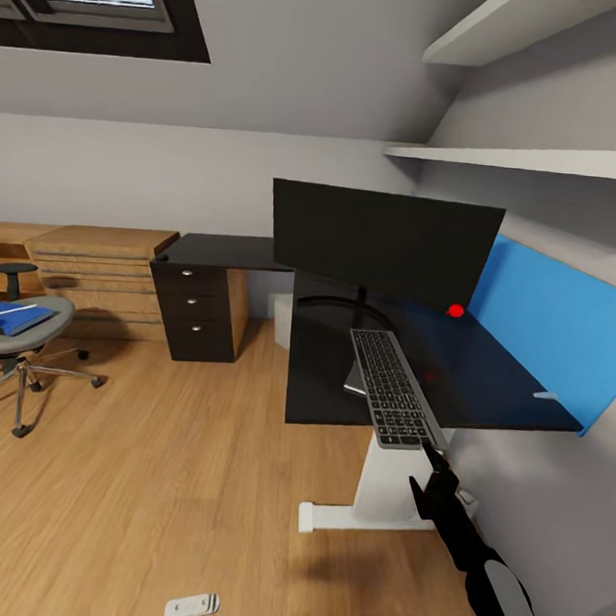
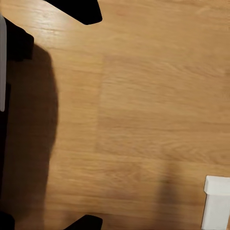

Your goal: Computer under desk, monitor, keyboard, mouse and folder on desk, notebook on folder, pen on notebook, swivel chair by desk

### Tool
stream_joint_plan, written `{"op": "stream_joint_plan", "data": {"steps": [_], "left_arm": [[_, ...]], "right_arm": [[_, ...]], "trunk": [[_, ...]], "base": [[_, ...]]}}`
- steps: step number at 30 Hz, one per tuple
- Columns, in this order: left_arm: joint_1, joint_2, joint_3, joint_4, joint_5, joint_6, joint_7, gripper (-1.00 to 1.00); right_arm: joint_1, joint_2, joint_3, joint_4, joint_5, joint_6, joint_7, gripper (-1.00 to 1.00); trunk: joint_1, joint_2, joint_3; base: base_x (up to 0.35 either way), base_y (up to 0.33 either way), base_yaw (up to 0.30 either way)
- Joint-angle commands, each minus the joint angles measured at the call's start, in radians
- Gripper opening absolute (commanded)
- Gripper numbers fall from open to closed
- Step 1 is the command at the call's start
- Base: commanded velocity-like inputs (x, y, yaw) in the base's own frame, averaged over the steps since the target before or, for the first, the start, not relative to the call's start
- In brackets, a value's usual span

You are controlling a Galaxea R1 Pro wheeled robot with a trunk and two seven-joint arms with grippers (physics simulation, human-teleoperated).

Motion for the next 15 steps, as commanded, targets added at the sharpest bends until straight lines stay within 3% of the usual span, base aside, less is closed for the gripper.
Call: {"op": "stream_joint_plan", "data": {"steps": [1,6,15], "left_arm": [[-0.001,0.001,-0.004,-0.002,0.008,0.001,0.009,1.00],[-0.001,0.001,-0.004,0.020,0.008,0.002,0.009,1.00],[-0.001,0.000,-0.004,0.041,0.006,0.003,0.010,1.00]], "right_arm": [[-0.001,0.001,-0.002,0.000,-0.007,0.007,0.000,1.00],[-0.001,0.001,-0.002,0.000,-0.006,0.007,0.000,1.00],[-0.001,0.001,-0.002,0.000,-0.002,0.005,0.000,1.00]], "trunk": [[0.000,0.000,-0.001],[0.000,0.000,-0.001],[-0.027,0.049,0.021]], "base": [[0.246,0.000,0.000],[0.102,0.000,0.000],[0.006,0.000,0.000]]}}
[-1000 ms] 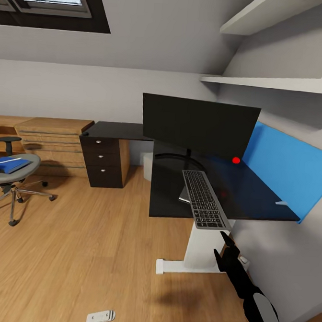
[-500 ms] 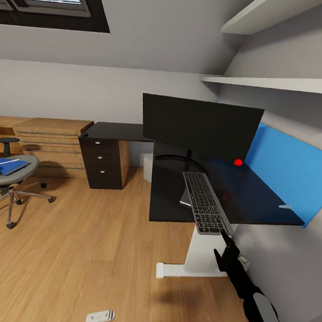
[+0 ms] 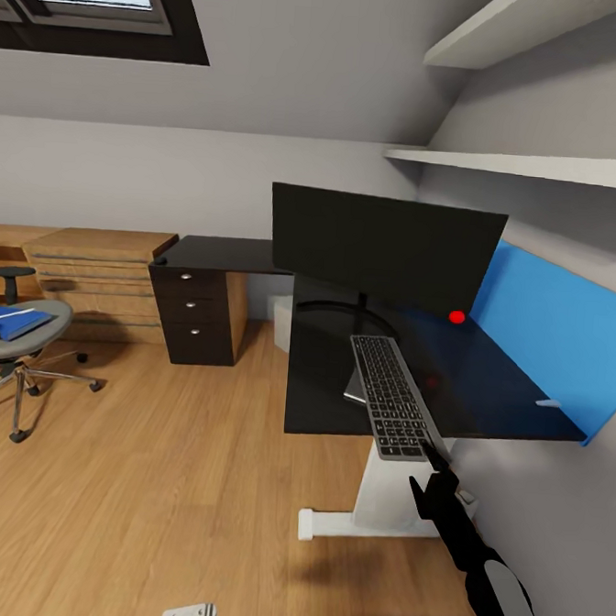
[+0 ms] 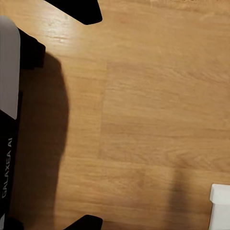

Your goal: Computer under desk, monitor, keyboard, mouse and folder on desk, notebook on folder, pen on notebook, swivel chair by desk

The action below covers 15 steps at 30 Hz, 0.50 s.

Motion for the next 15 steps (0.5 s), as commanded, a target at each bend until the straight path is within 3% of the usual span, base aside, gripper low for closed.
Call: {"op": "stream_joint_plan", "data": {"steps": [1,8,15], "left_arm": [[-0.001,0.001,-0.004,-0.002,0.007,0.002,0.009,1.00],[-0.001,0.001,-0.004,-0.002,0.006,0.001,0.009,1.00],[-0.001,0.001,-0.005,-0.002,0.006,0.000,0.009,1.00]], "right_arm": [[-0.001,0.001,-0.002,0.000,-0.007,0.007,0.001,1.00],[-0.001,0.001,-0.002,0.000,-0.007,0.007,0.001,1.00],[-0.001,0.000,-0.002,0.001,-0.007,0.007,0.000,1.00]], "trunk": [[0.000,0.000,-0.001],[0.000,0.000,-0.001],[0.000,0.000,-0.001]], "base": [[0.000,0.000,0.000],[0.005,0.000,0.000],[0.146,0.000,0.000]]}}
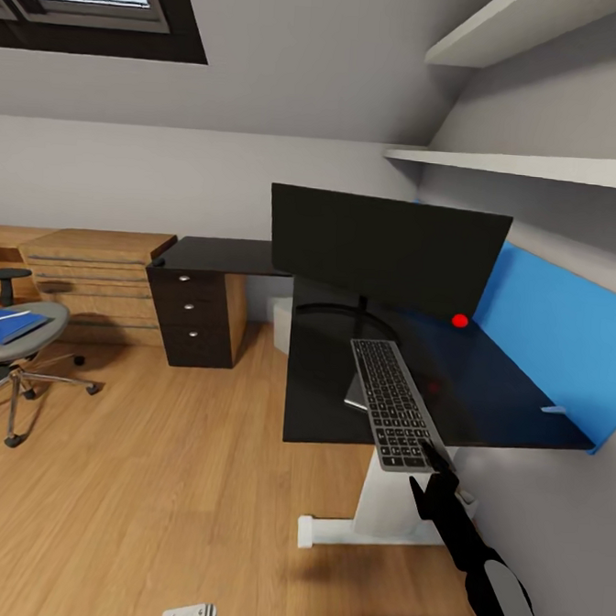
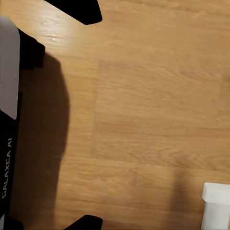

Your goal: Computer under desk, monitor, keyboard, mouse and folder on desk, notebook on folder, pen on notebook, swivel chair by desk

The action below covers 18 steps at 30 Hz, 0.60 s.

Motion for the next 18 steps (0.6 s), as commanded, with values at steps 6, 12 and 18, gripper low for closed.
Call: {"op": "stream_joint_plan", "data": {"steps": [6,12,18], "left_arm": [[-0.001,0.001,-0.004,-0.001,0.007,0.001,0.009,1.00],[-0.001,0.001,-0.005,-0.002,0.007,0.002,0.009,1.00],[-0.001,0.001,-0.003,-0.001,0.008,0.002,0.009,1.00]], "right_arm": [[-0.001,0.000,-0.002,0.001,-0.007,0.007,0.001,1.00],[-0.001,0.001,-0.002,0.000,-0.007,0.007,0.000,1.00],[-0.001,0.001,-0.002,0.000,-0.007,0.007,0.001,1.00]], "trunk": [[0.000,0.000,-0.001],[0.000,0.000,-0.001],[0.000,0.000,-0.001]], "base": [[0.031,0.000,0.000],[0.156,0.000,0.000],[0.038,0.000,0.000]]}}
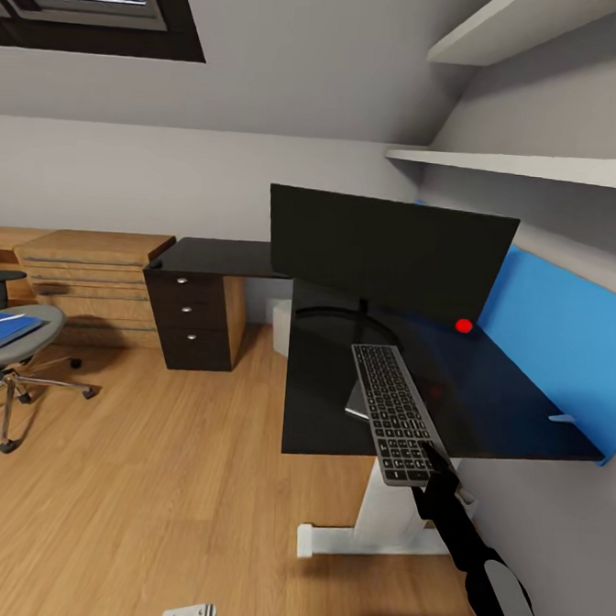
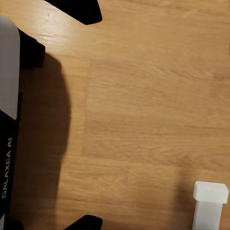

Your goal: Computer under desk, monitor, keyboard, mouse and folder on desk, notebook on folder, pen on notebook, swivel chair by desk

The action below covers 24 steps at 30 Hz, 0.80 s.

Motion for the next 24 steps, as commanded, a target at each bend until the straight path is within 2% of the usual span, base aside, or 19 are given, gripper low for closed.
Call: {"op": "stream_joint_plan", "data": {"steps": [1,8,9,21,24], "left_arm": [[-0.001,0.001,-0.004,-0.002,0.008,0.001,0.009,1.00],[-0.001,0.001,-0.005,-0.002,0.008,0.002,0.009,1.00],[-0.001,0.001,-0.005,-0.002,0.008,0.002,0.009,1.00],[-0.001,0.001,-0.005,-0.002,0.009,0.002,0.009,1.00],[-0.001,0.001,-0.005,-0.002,0.010,0.002,0.009,1.00]], "right_arm": [[-0.001,0.001,-0.002,0.000,-0.007,0.007,0.001,1.00],[-0.001,0.000,-0.001,0.000,-0.006,0.007,-0.006,1.00],[-0.001,0.000,-0.001,0.000,-0.006,0.007,-0.011,-1.00],[-0.001,-0.001,-0.001,0.000,-0.005,0.007,-0.027,-1.00],[0.000,-0.001,-0.001,0.000,-0.006,0.007,-0.027,-1.00]], "trunk": [[0.000,0.000,-0.001],[0.000,0.000,-0.001],[0.000,0.000,-0.001],[0.000,0.000,-0.001],[-0.012,0.021,0.009]], "base": [[0.010,0.000,0.000],[0.003,0.000,0.000],[0.000,0.000,0.000],[0.000,0.000,0.000],[0.000,0.000,0.000]]}}
